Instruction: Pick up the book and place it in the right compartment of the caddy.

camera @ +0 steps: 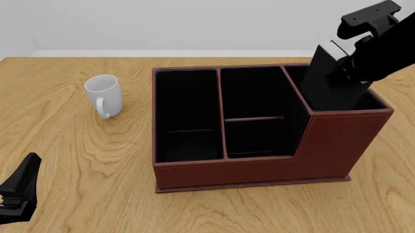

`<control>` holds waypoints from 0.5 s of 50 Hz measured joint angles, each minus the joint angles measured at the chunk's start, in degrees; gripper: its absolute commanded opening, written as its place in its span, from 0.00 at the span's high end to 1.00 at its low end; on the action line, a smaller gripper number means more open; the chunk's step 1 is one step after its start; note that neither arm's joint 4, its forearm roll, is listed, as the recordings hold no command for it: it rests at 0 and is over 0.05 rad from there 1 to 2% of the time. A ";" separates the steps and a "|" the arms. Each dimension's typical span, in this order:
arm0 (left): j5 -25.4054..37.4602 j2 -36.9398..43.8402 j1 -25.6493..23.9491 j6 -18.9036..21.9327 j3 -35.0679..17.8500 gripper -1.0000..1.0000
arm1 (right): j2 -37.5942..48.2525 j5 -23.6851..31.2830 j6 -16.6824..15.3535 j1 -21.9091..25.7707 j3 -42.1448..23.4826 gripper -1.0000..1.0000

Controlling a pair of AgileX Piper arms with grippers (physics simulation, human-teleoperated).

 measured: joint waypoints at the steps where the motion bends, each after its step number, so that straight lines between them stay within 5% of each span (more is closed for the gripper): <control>1: 0.00 0.00 0.00 0.00 0.00 0.00 | 0.07 -0.18 0.04 -0.01 0.13 1.00; 25: 0.00 0.00 0.00 0.00 0.00 0.00 | 2.66 -4.16 1.00 -0.47 2.48 1.00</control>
